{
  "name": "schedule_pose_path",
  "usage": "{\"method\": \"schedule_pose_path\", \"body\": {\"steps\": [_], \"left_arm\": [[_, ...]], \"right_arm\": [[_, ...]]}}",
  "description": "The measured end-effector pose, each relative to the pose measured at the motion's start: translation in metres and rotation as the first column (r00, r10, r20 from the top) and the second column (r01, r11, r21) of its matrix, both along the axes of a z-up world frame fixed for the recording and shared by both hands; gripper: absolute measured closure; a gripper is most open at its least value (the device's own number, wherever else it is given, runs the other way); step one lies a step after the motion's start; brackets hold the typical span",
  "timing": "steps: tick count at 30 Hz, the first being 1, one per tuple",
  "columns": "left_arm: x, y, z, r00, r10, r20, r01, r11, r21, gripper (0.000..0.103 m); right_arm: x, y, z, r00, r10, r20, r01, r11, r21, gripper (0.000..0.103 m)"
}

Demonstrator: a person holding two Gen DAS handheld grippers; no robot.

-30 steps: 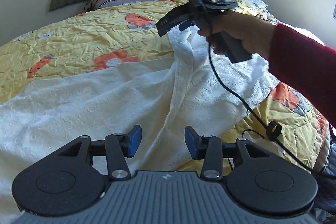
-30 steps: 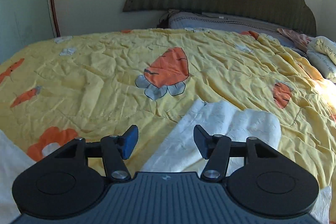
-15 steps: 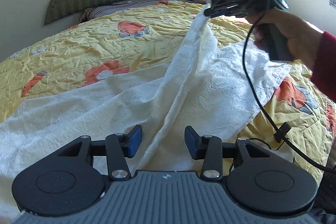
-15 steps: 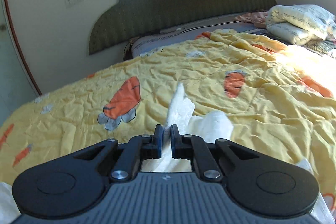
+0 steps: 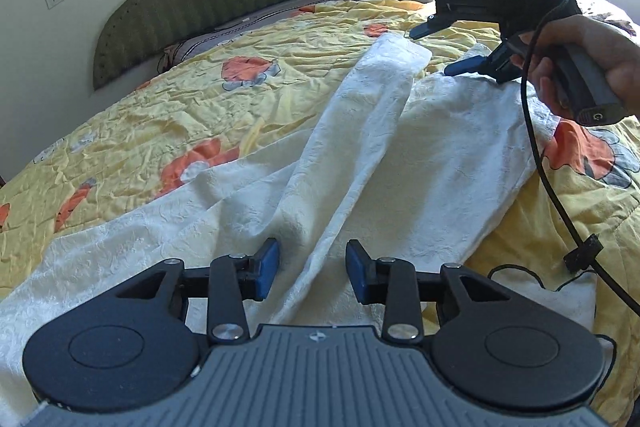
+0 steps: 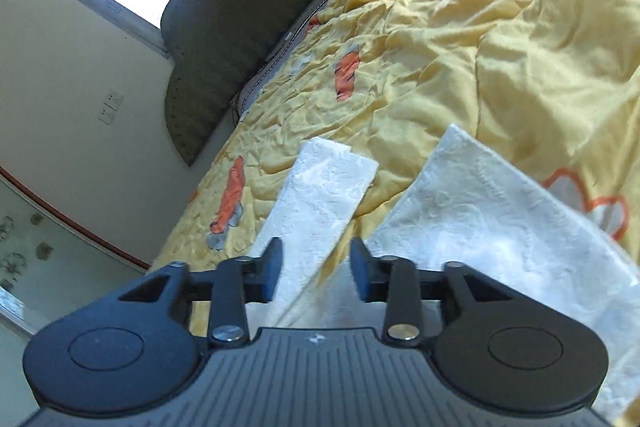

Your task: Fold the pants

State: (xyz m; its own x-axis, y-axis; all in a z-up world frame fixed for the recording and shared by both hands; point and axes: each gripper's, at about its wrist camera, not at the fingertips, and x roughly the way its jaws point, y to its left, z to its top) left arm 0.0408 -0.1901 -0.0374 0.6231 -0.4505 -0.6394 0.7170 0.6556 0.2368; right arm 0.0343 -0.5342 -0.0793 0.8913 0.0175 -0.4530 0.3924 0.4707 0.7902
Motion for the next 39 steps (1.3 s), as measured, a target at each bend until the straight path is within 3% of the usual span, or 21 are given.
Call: {"method": "schedule_pose_path", "body": {"steps": [3,8,11,16,18,20,22,23,28,30,33,35,37,39], "left_arm": [[0.0,-0.001,0.0,1.0,0.007,0.005,-0.007,1.0,0.006,0.06],[-0.001,-0.002,0.0,1.0,0.01,0.013,-0.01,1.0,0.015,0.06],[-0.001,-0.003,0.0,1.0,0.015,0.005,-0.015,1.0,0.01,0.06],[0.002,-0.004,0.0,0.999,0.034,-0.009,-0.034,0.999,0.003,0.061],[0.002,-0.004,0.0,0.999,0.035,-0.009,-0.035,0.999,0.0,0.062],[0.002,-0.003,0.002,0.999,0.037,-0.003,-0.037,0.999,-0.002,0.062],[0.001,-0.002,0.004,0.999,0.037,0.009,-0.037,0.999,-0.012,0.062],[0.001,-0.001,0.005,0.999,0.037,0.013,-0.037,0.999,-0.016,0.064],[-0.004,-0.002,0.009,0.998,0.035,0.053,-0.033,0.999,-0.036,0.093],[-0.011,-0.001,0.012,0.995,0.027,0.092,-0.022,0.998,-0.052,0.094],[-0.013,-0.003,0.016,0.994,0.033,0.103,-0.027,0.998,-0.057,0.094],[-0.003,-0.001,0.024,0.989,0.094,0.114,-0.083,0.992,-0.091,0.094],[0.007,0.01,0.042,0.974,0.189,0.123,-0.165,0.97,-0.177,0.094],[0.012,0.028,0.066,0.953,0.273,0.127,-0.226,0.927,-0.3,0.094]], "right_arm": [[0.018,0.003,0.0,1.0,-0.004,-0.017,0.004,1.0,0.002,0.038],[0.026,-0.007,-0.005,0.994,-0.059,0.091,0.047,0.99,0.133,0.037],[0.024,-0.007,0.006,0.988,-0.07,0.137,0.06,0.995,0.081,0.037],[0.047,-0.016,0.002,0.996,-0.04,0.077,0.036,0.998,0.048,0.039],[0.059,-0.022,-0.008,0.998,-0.044,0.049,0.042,0.997,0.059,0.051],[0.062,-0.027,-0.015,0.998,-0.062,0.018,0.061,0.996,0.065,0.092],[0.055,-0.027,-0.012,0.997,-0.07,0.043,0.067,0.997,0.048,0.096],[0.05,-0.025,-0.005,0.996,-0.071,0.057,0.07,0.997,0.021,0.097],[0.014,-0.017,0.043,0.984,-0.057,0.168,0.07,0.995,-0.073,0.097],[0.002,-0.018,0.062,0.978,-0.048,0.201,0.068,0.993,-0.094,0.097],[0.012,-0.022,0.075,0.984,-0.018,0.176,0.034,0.995,-0.092,0.097],[0.025,-0.024,0.084,0.983,-0.004,0.182,0.017,0.997,-0.069,0.097],[0.023,-0.019,0.102,0.958,0.01,0.285,0.013,0.997,-0.076,0.097],[0.008,-0.006,0.128,0.894,0.036,0.446,0.026,0.991,-0.131,0.097]]}}
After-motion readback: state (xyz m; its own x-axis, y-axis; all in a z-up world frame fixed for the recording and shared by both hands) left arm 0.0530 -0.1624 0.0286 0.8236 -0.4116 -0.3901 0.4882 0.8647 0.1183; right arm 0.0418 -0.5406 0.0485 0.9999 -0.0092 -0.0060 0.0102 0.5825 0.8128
